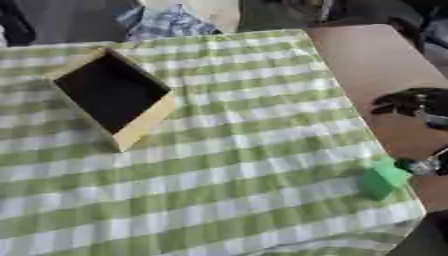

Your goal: Pick up objects on the table and place them in the box.

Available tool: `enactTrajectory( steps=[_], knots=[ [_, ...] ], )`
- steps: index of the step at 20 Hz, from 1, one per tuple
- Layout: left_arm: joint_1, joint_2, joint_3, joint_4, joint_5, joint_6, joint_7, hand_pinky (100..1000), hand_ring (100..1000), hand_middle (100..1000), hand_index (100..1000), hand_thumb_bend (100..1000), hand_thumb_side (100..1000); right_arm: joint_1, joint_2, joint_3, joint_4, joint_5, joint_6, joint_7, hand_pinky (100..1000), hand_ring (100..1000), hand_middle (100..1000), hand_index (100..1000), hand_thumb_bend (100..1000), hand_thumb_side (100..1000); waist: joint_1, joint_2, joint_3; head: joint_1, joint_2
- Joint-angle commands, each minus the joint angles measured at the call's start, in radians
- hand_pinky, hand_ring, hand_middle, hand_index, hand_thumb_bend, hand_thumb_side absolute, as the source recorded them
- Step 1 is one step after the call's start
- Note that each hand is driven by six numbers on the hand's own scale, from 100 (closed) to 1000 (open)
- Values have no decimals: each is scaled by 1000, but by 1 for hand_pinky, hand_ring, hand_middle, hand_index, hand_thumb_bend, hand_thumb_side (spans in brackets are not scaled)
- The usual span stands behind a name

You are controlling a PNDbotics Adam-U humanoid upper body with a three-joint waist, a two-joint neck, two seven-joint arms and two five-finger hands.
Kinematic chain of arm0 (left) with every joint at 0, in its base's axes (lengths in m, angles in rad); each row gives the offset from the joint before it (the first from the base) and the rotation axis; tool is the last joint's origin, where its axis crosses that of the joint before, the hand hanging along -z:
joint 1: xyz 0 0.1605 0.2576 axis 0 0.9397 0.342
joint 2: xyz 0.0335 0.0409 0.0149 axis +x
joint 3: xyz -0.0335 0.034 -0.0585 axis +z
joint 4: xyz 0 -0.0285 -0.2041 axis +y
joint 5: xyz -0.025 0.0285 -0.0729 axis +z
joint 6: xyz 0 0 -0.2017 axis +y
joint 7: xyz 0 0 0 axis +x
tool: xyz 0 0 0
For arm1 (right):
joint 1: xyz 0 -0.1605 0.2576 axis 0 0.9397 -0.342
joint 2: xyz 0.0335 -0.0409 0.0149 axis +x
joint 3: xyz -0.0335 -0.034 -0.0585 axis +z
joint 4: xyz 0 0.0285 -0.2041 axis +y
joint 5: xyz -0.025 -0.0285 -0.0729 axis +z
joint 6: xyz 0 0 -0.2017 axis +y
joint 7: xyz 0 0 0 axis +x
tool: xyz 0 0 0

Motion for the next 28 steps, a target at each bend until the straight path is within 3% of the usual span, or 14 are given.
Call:
enactTrajectory(
  steps=[1,7,15,24,28],
  knots=[
    [-8,23,9,-14,-1,0,-5,501,563,557,712,100,570,3,-21,-25,2,9,11,-7,1000,960,958,999,359,114,0,-14,-4,7,7],
    [-3,24,8,-14,-1,2,-8,500,563,557,713,100,570,26,-20,-26,17,12,21,-8,1000,961,960,1000,354,106,-1,-16,-15,7,12],
    [-4,29,9,-14,-2,2,-9,498,562,556,713,100,565,33,-23,-4,54,35,15,-3,1000,963,965,1000,364,121,4,-5,-19,9,-12],
    [-1,29,10,-14,-5,4,-12,497,561,556,714,100,567,16,-30,16,69,97,-5,-39,1000,956,966,1000,408,260,8,4,-24,12,-28],
    [1,29,11,-14,-6,6,-15,497,560,556,714,100,565,2,-28,25,72,109,-15,-67,1000,946,952,998,405,281,10,7,-22,-26,-44]
  ],
)
